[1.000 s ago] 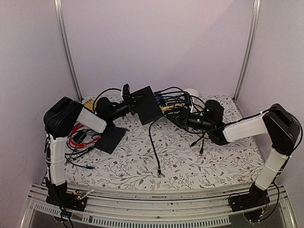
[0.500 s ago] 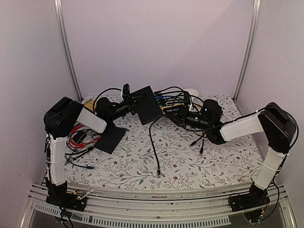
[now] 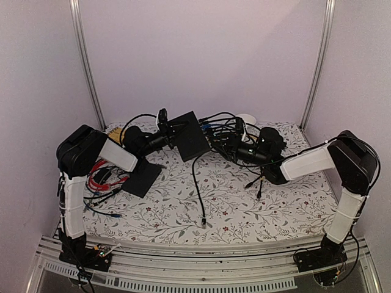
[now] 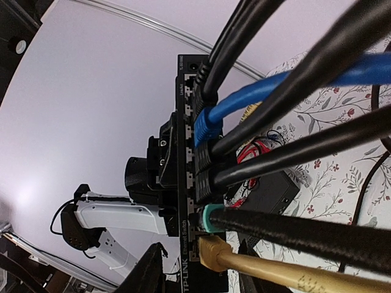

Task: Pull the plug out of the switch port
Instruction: Pull the connector from the switch port.

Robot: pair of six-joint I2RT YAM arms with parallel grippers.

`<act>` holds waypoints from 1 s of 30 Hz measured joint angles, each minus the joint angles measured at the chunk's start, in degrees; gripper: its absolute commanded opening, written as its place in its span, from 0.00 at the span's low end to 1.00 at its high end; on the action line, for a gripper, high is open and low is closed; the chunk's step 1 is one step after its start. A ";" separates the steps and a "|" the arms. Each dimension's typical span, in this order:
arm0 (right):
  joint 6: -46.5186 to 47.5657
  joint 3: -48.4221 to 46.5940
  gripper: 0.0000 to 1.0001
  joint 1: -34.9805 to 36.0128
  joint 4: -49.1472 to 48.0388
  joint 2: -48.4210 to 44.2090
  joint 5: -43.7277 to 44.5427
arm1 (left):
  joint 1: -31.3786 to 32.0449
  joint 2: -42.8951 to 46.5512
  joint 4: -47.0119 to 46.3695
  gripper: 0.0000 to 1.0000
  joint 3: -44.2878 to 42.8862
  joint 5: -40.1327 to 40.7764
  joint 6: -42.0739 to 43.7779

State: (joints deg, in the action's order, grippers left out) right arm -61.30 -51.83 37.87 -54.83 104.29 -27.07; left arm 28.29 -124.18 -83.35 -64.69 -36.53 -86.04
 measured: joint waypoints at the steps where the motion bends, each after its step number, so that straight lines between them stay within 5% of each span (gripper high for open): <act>1: -0.07 -0.13 0.38 0.00 -0.07 0.15 0.02 | 0.04 0.00 -0.02 0.00 0.00 0.02 0.00; 30: -1.51 -2.10 0.16 0.00 -1.09 2.27 0.02 | 0.46 0.00 0.02 0.00 0.00 0.83 0.07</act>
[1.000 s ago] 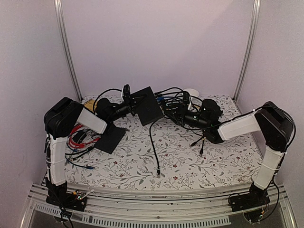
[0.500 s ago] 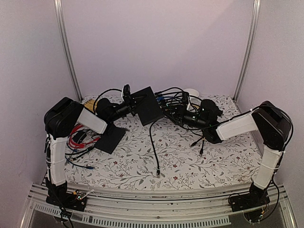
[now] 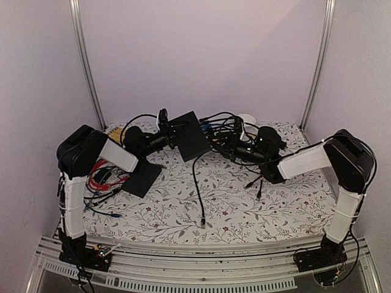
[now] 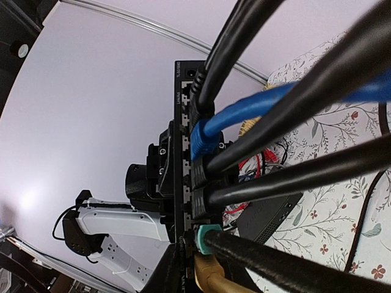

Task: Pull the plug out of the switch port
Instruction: Pull the connector from the switch port.

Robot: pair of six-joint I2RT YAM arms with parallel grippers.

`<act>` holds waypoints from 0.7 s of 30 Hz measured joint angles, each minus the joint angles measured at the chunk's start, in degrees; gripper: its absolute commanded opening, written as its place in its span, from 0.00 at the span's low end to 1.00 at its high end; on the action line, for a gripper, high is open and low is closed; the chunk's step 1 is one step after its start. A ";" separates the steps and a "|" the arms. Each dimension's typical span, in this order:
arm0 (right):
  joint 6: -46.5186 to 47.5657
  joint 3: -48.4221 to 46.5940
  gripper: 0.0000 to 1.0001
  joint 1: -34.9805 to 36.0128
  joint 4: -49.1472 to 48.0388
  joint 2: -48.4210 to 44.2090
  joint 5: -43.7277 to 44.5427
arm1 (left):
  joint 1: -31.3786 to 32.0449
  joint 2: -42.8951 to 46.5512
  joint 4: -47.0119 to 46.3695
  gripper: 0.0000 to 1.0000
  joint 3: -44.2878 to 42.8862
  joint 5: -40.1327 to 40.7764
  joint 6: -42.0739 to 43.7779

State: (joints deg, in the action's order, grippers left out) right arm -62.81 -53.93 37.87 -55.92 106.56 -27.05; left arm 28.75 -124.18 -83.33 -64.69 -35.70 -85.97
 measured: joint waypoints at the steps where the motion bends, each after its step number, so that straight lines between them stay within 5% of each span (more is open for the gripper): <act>1: -0.02 0.00 0.15 0.00 -0.04 0.02 0.02 | 0.00 0.00 0.02 0.00 0.00 0.02 0.00; 16: -1.77 0.00 0.15 0.00 -1.16 0.35 1.05 | 0.33 0.00 -0.50 0.00 0.52 1.46 0.00; 21: -2.10 0.00 0.06 0.00 -1.25 0.46 1.03 | 0.39 0.00 -0.50 0.00 0.66 1.81 -0.02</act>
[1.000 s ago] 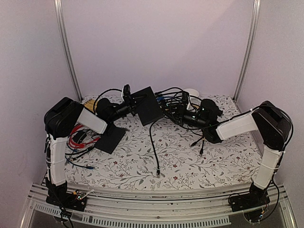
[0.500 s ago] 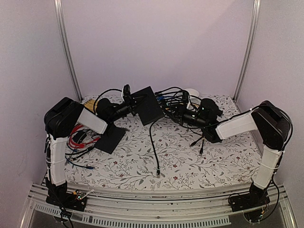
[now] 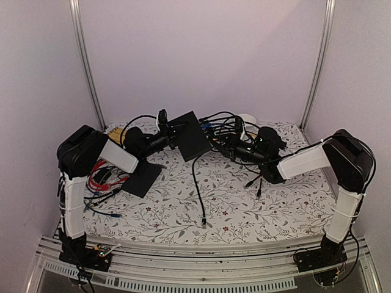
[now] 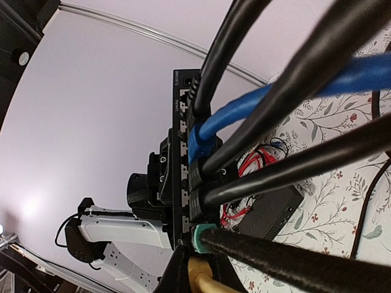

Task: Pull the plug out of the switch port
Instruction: Pull the connector from the switch port.

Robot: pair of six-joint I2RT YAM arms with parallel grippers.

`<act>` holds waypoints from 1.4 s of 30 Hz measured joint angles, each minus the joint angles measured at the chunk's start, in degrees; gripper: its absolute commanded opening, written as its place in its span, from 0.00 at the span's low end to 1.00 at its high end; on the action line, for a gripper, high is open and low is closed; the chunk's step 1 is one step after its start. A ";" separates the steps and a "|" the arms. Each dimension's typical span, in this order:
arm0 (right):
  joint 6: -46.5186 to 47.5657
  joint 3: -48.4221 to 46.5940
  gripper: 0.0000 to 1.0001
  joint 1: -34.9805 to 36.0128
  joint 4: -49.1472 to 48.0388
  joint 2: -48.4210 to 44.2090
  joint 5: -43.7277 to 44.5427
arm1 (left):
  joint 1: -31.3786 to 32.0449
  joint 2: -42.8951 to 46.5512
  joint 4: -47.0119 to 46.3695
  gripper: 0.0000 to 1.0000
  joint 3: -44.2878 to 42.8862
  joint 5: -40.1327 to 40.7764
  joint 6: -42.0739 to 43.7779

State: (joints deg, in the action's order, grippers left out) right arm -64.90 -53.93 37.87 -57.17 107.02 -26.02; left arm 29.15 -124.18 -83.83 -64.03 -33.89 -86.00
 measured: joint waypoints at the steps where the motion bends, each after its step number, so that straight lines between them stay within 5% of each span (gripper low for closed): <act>1: -0.04 0.00 0.04 0.00 0.00 0.00 0.00 | 0.00 0.00 0.00 0.00 0.04 0.13 0.00; 42: 0.15 4.55 0.02 -0.15 -0.76 -0.79 2.40 | 2.19 4.72 6.05 0.00 6.86 6.40 3.82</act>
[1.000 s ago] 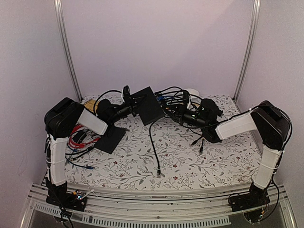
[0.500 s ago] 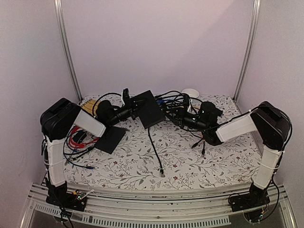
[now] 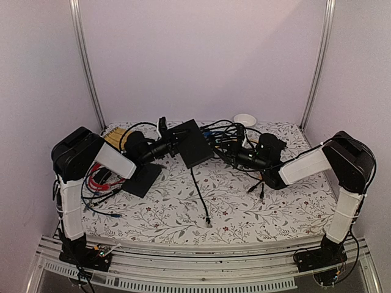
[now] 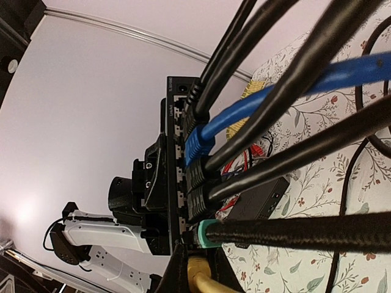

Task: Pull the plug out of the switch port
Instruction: Pull the connector from the switch port.

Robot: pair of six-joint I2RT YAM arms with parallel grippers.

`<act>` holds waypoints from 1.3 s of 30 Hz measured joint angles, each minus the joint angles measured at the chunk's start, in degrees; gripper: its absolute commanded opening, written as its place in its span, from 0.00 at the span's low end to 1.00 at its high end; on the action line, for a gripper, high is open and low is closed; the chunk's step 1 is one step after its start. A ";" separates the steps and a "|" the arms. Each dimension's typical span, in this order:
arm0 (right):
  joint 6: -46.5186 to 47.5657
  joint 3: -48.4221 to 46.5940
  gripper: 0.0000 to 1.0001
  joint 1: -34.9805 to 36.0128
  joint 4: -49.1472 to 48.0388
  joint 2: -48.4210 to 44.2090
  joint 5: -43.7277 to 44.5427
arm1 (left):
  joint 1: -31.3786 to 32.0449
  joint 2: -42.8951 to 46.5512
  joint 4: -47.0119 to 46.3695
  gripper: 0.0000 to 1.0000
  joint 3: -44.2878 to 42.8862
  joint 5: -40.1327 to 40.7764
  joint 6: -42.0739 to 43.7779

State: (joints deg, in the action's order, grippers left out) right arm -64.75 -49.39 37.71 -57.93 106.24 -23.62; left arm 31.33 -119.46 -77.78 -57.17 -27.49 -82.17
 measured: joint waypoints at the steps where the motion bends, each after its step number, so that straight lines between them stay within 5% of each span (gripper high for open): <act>1: -0.02 0.17 0.02 0.00 0.02 0.00 0.02 | 0.07 0.00 0.11 0.00 0.15 0.13 0.04; 39: -0.52 4.24 0.02 2.51 -7.02 0.63 9.53 | 1.57 1.81 2.12 0.00 2.45 4.02 -0.02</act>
State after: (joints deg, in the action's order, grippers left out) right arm -65.28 -45.15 40.23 -64.95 106.87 -14.09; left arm 32.91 -117.64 -75.66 -54.72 -23.46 -82.19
